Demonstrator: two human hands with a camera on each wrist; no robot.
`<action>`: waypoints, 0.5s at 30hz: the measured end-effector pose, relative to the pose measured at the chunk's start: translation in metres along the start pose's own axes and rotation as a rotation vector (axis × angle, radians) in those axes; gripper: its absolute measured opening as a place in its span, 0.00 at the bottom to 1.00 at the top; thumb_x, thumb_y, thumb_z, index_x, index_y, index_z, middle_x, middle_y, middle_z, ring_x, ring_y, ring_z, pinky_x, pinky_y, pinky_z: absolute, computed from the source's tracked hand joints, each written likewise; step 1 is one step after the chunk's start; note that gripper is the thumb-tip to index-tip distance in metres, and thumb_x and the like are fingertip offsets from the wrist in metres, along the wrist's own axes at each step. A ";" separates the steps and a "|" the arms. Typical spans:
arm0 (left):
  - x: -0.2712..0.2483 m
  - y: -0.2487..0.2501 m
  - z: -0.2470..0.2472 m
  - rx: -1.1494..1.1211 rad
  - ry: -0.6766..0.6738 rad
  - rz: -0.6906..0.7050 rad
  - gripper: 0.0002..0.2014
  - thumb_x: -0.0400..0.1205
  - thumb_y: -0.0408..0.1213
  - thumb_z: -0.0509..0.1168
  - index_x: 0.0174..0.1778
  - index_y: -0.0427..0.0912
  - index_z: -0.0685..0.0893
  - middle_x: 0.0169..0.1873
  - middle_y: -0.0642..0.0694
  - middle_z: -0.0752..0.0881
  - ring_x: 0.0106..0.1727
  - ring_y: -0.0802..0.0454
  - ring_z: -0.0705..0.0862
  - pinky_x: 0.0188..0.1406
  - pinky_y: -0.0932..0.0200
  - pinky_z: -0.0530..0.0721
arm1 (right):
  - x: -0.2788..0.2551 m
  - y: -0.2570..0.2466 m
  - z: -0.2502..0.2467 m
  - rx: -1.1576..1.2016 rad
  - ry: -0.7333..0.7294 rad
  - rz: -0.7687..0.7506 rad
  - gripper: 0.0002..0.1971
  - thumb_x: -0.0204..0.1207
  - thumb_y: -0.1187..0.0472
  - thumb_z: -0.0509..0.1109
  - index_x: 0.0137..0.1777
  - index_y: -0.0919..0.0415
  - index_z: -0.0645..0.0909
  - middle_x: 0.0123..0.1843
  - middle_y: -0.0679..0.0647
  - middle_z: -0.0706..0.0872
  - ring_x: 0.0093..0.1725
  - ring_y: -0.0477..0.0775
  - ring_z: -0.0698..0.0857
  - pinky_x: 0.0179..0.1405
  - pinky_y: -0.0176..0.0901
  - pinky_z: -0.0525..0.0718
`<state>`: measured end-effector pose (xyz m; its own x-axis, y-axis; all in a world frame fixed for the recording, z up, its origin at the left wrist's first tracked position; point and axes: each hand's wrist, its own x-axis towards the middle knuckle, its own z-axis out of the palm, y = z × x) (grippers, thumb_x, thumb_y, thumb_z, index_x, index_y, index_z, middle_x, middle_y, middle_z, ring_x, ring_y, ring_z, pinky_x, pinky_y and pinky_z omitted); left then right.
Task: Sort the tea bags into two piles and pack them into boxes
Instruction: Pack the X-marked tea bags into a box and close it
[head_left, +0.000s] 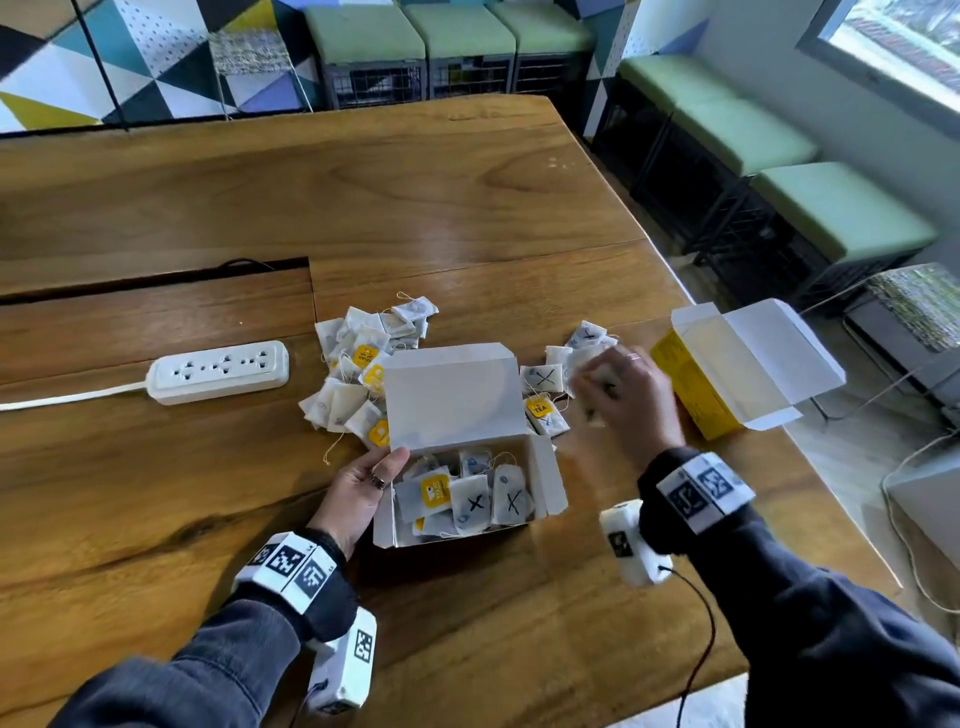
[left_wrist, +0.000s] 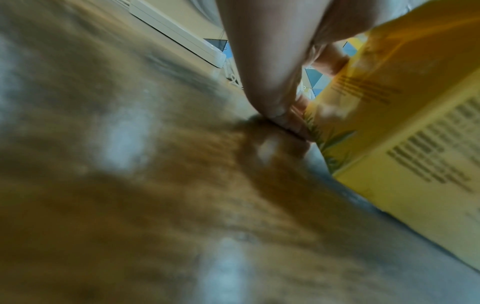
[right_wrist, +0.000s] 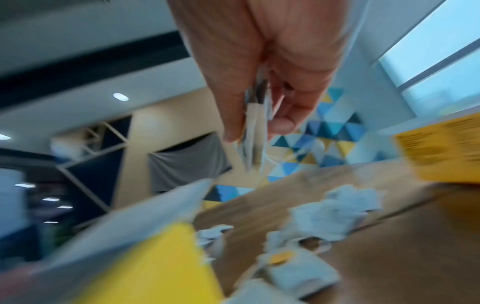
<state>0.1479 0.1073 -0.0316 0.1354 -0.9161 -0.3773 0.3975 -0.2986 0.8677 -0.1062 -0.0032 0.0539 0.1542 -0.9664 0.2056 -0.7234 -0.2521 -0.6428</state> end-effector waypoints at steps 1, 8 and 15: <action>-0.001 0.000 0.000 0.017 0.002 -0.005 0.32 0.52 0.63 0.79 0.47 0.47 0.87 0.41 0.52 0.92 0.43 0.55 0.90 0.35 0.69 0.85 | -0.011 -0.023 0.004 0.053 -0.109 -0.087 0.04 0.71 0.61 0.76 0.40 0.59 0.84 0.41 0.51 0.82 0.38 0.47 0.81 0.36 0.18 0.71; 0.001 -0.001 0.000 0.019 0.026 -0.053 0.10 0.80 0.41 0.63 0.49 0.42 0.86 0.45 0.42 0.90 0.50 0.43 0.86 0.48 0.55 0.86 | -0.059 -0.087 0.074 0.191 -0.623 -0.014 0.05 0.71 0.62 0.75 0.44 0.62 0.87 0.34 0.46 0.83 0.32 0.32 0.79 0.35 0.19 0.72; 0.000 0.000 -0.001 0.107 0.029 -0.032 0.08 0.81 0.38 0.62 0.48 0.44 0.86 0.41 0.49 0.91 0.44 0.52 0.88 0.45 0.61 0.85 | -0.068 -0.074 0.081 -0.056 -0.690 -0.012 0.20 0.65 0.52 0.78 0.56 0.57 0.81 0.51 0.54 0.86 0.51 0.52 0.81 0.50 0.43 0.80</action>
<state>0.1488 0.1074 -0.0322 0.1512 -0.8981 -0.4129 0.3029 -0.3555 0.8842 -0.0084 0.0774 0.0276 0.5418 -0.7789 -0.3158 -0.7496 -0.2778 -0.6008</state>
